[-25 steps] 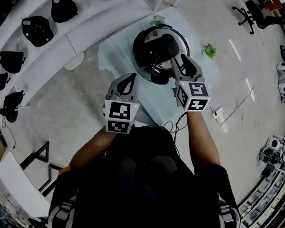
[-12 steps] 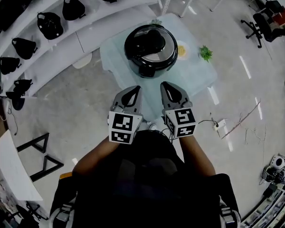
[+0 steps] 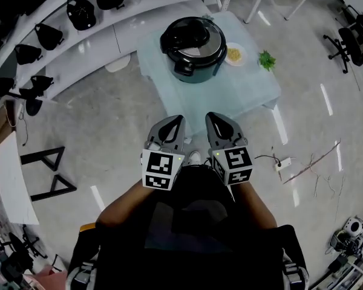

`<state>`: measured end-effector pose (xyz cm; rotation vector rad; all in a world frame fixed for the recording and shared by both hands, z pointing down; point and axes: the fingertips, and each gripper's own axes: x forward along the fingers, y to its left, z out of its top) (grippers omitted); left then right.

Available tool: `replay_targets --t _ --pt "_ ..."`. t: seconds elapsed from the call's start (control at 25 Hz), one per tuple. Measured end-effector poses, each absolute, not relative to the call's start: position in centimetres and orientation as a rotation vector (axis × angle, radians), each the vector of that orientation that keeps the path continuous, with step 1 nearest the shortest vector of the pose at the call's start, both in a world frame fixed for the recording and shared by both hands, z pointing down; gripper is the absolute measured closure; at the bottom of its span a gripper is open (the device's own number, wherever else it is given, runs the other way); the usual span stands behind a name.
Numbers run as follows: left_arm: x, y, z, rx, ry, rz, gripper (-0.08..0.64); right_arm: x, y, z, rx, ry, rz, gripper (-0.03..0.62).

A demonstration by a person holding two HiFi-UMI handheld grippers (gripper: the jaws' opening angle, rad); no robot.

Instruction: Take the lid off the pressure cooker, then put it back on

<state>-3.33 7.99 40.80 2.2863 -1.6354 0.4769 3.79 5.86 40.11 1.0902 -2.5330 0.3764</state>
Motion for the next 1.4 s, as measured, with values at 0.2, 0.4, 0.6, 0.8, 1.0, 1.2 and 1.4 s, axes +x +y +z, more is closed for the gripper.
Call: replay_targets --t 0.2,0.4,0.6,0.8,1.0,1.2,1.4 --pt "-2.0 10.5 40.8 2.277 -1.676 0.483 0.552 4.9 8.6 39.7 1.047 -2.559 0.357 0.568" --pt "-2.3 11.2 39.8 2.287 -1.711 0.486 0.552 5.5 9.7 39.3 1.077 -2.565 0.383 0.568" --pt "-1.8 11.8 39.7 2.291 -1.711 0.493 0.552 5.8 9.9 38.8 1.082 -2.578 0.369 0.569" --pt "-1.7 12.4 39.8 2.292 -1.717 0.492 0.552 5.9 10.4 39.1 1.075 -2.574 0.382 0.569" --pt "-1.6 12.6 39.7 2.286 -1.728 0.481 0.552 5.8 10.7 39.2 1.061 -2.579 0.373 0.571" --pt "-1.4 12.4 39.7 2.296 -1.724 0.483 0.554 5.7 10.8 39.1 1.058 -2.58 0.364 0.574" --pt "-0.9 12.1 39.7 2.305 -1.713 0.492 0.552 5.9 10.7 39.1 1.051 -2.574 0.349 0.577"
